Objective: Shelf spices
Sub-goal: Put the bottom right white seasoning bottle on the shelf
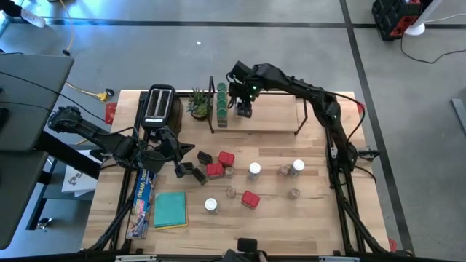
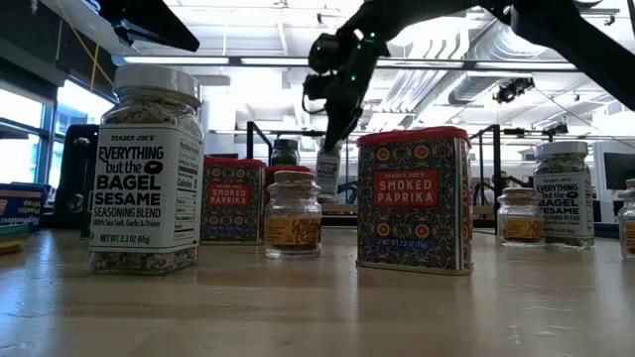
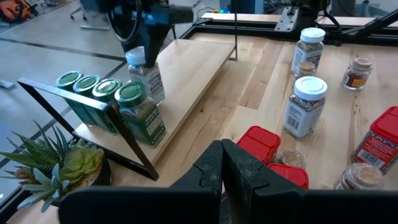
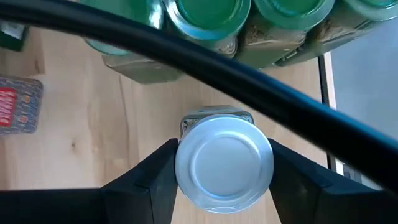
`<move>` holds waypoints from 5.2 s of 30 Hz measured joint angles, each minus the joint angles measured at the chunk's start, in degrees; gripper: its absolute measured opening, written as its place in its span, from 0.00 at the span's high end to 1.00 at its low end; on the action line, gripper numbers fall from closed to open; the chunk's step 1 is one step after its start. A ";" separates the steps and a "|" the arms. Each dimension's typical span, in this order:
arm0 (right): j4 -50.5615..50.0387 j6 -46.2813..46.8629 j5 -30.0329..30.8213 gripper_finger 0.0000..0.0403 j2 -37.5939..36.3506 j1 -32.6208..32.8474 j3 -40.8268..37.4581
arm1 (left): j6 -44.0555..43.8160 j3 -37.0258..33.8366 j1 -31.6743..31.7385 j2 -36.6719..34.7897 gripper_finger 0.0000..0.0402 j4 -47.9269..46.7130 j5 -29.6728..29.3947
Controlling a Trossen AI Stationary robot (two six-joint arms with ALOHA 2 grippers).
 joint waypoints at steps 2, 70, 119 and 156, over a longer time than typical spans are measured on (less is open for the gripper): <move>0.34 -0.39 0.01 0.52 0.58 0.00 -0.04 | 0.00 0.00 0.00 0.00 0.99 0.02 0.00; 39.86 9.63 7.49 1.00 -7.51 4.59 -35.46 | -1.44 0.02 -0.57 0.61 0.99 -0.38 1.73; 51.56 3.03 9.10 1.00 -7.40 -0.64 -35.82 | -1.42 0.02 -0.55 0.61 0.99 0.07 1.49; 56.55 15.76 4.73 1.00 -12.54 -6.34 -41.79 | -1.40 0.02 -0.37 0.59 0.99 0.04 1.46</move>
